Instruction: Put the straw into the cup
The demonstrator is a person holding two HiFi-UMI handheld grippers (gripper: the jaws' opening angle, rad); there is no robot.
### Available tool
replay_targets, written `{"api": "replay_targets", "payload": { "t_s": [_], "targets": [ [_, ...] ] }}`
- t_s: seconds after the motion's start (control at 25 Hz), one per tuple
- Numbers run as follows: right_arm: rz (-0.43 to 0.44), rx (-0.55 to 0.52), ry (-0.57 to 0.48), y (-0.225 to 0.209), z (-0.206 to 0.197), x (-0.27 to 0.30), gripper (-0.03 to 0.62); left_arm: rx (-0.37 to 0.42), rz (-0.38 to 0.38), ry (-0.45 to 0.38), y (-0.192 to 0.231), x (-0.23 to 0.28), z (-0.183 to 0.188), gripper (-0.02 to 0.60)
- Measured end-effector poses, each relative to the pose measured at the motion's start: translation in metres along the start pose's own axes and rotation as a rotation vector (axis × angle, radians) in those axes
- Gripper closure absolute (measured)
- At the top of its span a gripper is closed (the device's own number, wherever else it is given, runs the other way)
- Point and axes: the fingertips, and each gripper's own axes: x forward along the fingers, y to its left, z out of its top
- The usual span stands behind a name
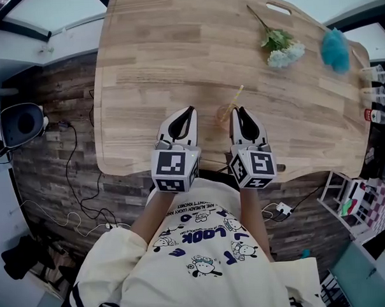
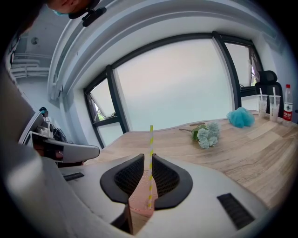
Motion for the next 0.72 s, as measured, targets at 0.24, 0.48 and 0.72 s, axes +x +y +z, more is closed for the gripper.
{"api": "replay_targets", "payload": {
  "t_s": [0.24,0.48,0.72],
  "targets": [
    [0.003,0.003,-0.025,0.007,0.007,-0.004,0.548,0.009,-0.014,-0.022,-0.003,-0.002,0.007,0.549],
    [0.009,-0.005,-0.069,0.016,0.022,-0.009,0.597,0.027,-0.031,-0.050,-0.006,-0.006,0.016,0.549],
    [0.000,-0.025,-0.094,0.024,0.029,-0.010,0.597,0.044,-0.040,-0.075,-0.004,-0.010,0.022,0.549]
  ]
}}
